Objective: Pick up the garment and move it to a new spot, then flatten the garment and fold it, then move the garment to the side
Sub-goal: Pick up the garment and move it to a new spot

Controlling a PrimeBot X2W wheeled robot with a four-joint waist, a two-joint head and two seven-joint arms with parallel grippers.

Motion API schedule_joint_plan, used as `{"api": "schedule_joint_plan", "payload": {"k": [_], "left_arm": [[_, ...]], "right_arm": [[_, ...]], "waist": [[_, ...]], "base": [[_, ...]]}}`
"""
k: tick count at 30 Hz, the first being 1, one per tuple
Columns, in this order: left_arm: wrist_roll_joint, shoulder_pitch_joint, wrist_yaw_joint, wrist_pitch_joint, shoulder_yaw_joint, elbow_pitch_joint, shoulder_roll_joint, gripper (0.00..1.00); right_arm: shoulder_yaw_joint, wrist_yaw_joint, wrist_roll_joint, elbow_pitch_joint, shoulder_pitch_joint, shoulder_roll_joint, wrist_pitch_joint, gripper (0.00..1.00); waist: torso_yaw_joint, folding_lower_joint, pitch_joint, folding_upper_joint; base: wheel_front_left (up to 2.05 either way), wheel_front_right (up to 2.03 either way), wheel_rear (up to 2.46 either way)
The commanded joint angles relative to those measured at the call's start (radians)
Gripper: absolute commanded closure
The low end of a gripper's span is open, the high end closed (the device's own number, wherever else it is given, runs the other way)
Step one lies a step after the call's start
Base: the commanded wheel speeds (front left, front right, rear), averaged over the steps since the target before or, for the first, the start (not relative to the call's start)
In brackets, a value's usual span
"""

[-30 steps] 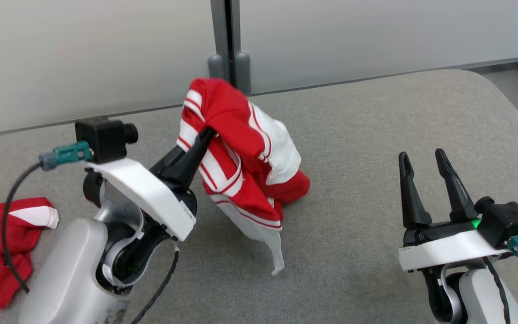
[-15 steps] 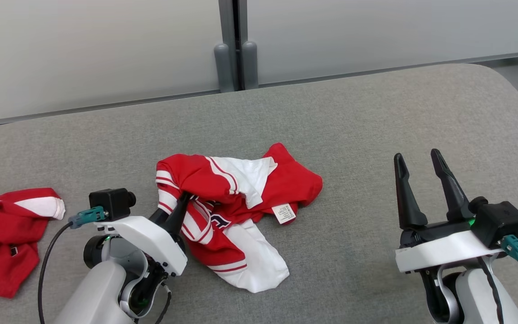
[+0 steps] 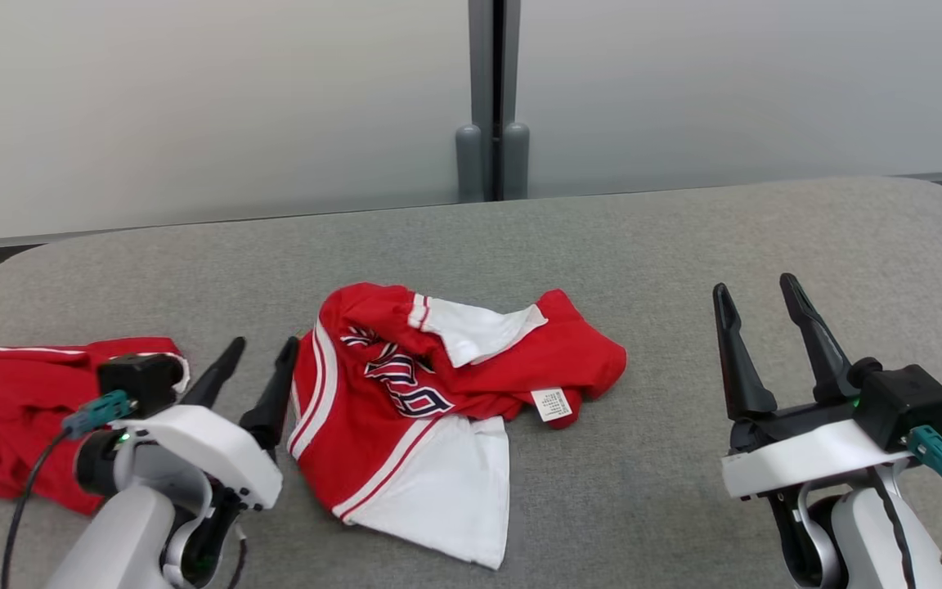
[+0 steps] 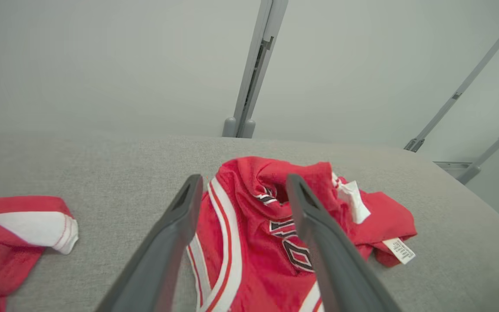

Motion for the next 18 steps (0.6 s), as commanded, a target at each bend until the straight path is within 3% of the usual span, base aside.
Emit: {"api": "schedule_joint_plan", "payload": {"k": [1,11,18], "left_arm": [[0.019,0.028,0.029,-0.019,0.011,-0.033,0.023,0.00],[0.103,0.178,0.180,-0.157,0.071,-0.217,0.087,0.00],[0.202,0.284,0.264,-0.209,0.129,-0.334,0.066,0.00]], "right_arm": [[-0.009,0.002,0.002,-0.003,0.018,-0.011,0.000,0.00],[-0.027,0.002,-0.001,-0.013,0.055,-0.015,0.000,0.00],[-0.036,0.002,-0.007,-0.024,0.086,-0.011,0.000,0.00]], "waist": [[0.017,0.0000,-0.010,0.0000],[0.035,0.0000,-0.018,0.0000],[0.032,0.0000,-0.021,0.0000]], "base": [[0.00,0.00,0.00],[0.00,0.00,0.00],[0.00,0.00,0.00]]}}
